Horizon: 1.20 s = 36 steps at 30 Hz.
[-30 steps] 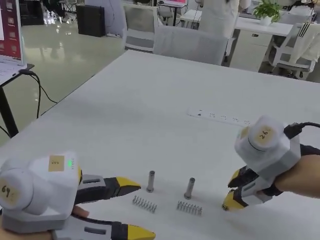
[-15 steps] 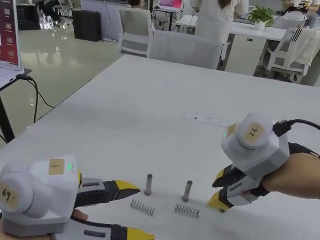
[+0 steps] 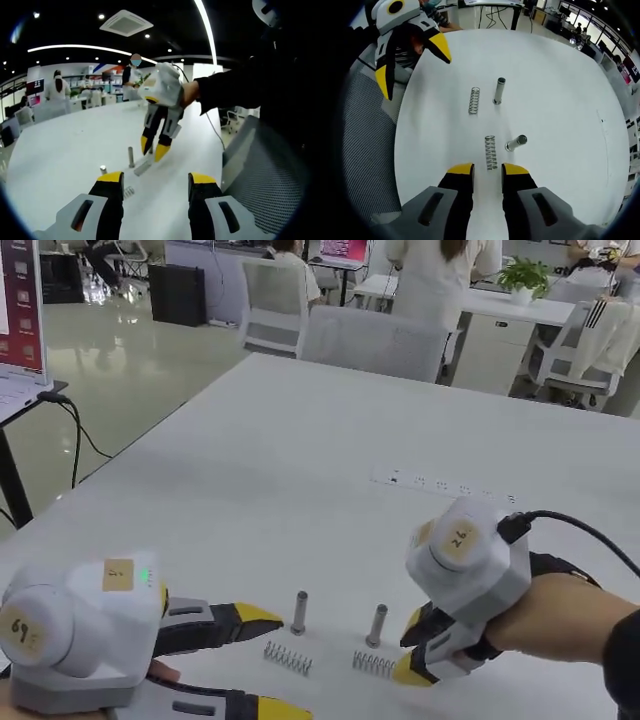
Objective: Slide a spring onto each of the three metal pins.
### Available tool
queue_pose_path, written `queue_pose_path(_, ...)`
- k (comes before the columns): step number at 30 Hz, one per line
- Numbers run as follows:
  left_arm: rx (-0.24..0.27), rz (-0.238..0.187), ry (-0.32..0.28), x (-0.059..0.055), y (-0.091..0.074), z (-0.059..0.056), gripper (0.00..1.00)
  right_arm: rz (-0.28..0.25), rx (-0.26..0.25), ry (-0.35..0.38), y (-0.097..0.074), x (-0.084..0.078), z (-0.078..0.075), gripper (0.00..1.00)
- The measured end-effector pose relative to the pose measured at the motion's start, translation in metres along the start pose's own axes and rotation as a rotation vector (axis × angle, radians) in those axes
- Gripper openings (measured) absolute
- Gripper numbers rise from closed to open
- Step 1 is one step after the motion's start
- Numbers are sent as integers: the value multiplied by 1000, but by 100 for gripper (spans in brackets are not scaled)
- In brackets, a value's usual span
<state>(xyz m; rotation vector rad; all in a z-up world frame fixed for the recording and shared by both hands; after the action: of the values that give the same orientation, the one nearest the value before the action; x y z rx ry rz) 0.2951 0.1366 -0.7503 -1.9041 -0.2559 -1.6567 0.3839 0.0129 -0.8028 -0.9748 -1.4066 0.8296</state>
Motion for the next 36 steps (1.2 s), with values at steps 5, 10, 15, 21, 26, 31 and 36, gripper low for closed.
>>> queue_pose_path(5,0,1,-1,0,0,0,46,7,5,7,8,-1,-2,18)
queue_pose_path(10,0,4,-4,-1,1,1,46,22,7,3,14,-4,-2,17)
queue_pose_path(15,-2,8,-7,-2,1,1,45,31,9,-3,19,-5,-4,16)
queue_pose_path(21,0,8,-9,-2,2,1,45,38,11,-6,25,-6,-4,13)
queue_pose_path(26,-2,9,-9,-2,2,1,44,38,16,-6,27,-5,-2,11)
queue_pose_path(31,-6,9,-9,-2,3,0,44,40,21,4,28,-5,-2,10)
queue_pose_path(36,-9,12,-6,-2,4,-1,44,40,20,15,28,-5,-3,8)
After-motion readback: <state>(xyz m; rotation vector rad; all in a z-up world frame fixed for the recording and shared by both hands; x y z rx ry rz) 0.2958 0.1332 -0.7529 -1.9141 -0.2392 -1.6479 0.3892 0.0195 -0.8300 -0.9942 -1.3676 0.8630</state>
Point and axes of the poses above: the centre of the closed fingertips' face, and the gripper's own axes: y roughly forward along the fingers, z roughly to its left, x roughly out of its top, the point moved 4 cm from there along -y, roughly backward along the fingers, and after that the axes turned 2 degrees about -x, right-handed, at the moved point
